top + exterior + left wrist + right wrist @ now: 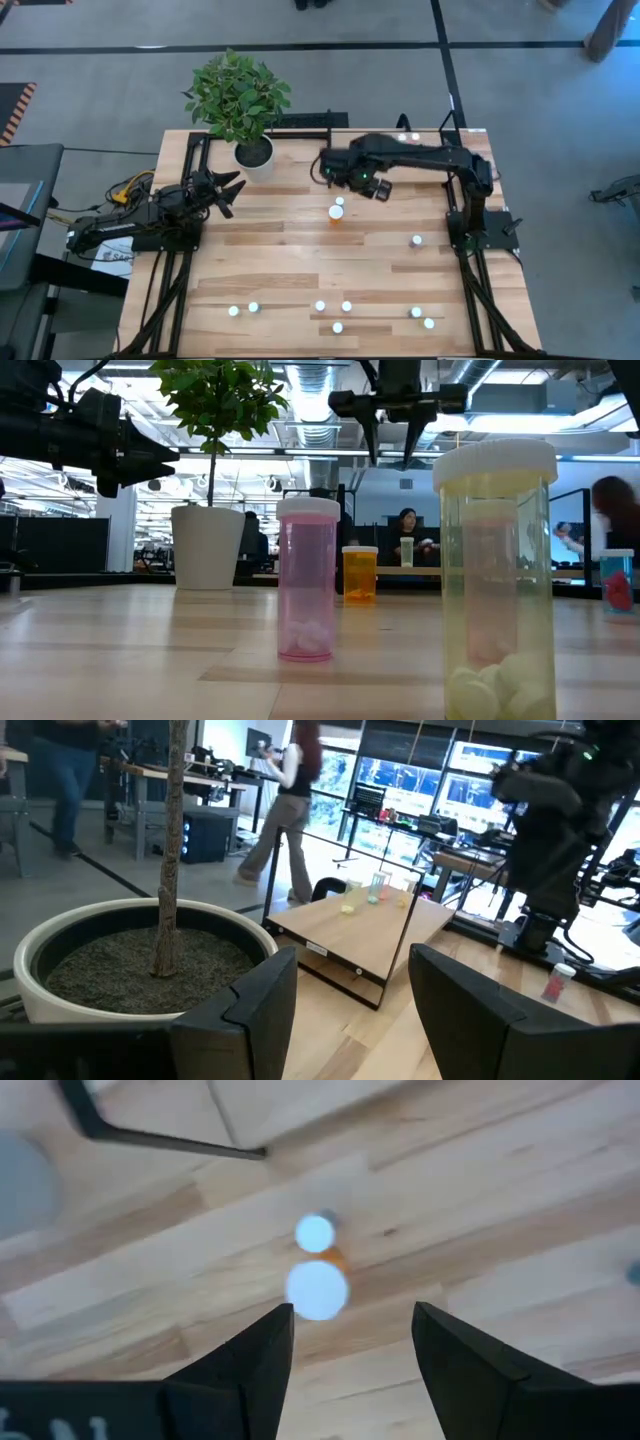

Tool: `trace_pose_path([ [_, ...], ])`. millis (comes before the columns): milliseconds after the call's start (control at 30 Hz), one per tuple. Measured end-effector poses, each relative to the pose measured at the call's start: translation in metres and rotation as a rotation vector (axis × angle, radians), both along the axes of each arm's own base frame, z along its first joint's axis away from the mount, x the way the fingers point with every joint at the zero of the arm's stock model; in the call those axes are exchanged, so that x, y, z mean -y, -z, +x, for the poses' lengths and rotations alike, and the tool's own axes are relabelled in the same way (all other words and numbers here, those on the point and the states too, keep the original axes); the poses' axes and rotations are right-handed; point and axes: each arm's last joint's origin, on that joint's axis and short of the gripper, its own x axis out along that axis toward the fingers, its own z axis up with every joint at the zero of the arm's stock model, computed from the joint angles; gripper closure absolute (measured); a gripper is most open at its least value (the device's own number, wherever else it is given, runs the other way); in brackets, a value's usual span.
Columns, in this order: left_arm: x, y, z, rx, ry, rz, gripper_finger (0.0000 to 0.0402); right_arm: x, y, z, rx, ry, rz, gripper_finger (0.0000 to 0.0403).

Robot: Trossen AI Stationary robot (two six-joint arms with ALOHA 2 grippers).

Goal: Pick and place medicine bottles onto shelf by color
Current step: Put the blue bill bottle on the shelf

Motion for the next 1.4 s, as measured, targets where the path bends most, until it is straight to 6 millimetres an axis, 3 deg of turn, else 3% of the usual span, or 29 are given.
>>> trace_pose_path([
  [333, 0.000, 0.000, 0.000, 0.000, 0.000, 0.000, 0.0220, -0.024, 0.024, 0.008, 0.019, 0.057, 0.030, 0.0177],
  [567, 0.000, 0.000, 0.000, 0.000, 0.000, 0.000, 0.0220, -0.030, 0.028, -0.012, -0.186, 0.202, 0.123, 0.0155],
  [767, 0.000, 0.000, 0.000, 0.000, 0.000, 0.000, 0.0220, -0.050, 0.027, -0.029, -0.181, 0.296, 0.051, 0.0154],
  [1000, 0.000, 0.000, 0.000, 0.000, 0.000, 0.000, 0.0220, -0.066, 0.043, -0.080, -0.112, 0.436, 0.053, 0.0154],
  [1200, 0.000, 0.000, 0.000, 0.000, 0.000, 0.000, 0.0220, -0.070, 0.064, -0.132, -0.034, 0.542, 0.236, 0.0154],
  [1400, 0.000, 0.000, 0.000, -0.001, 0.000, 0.000, 0.0220, -0.085, 0.084, -0.167, -0.029, 0.658, 0.325, 0.0153],
])
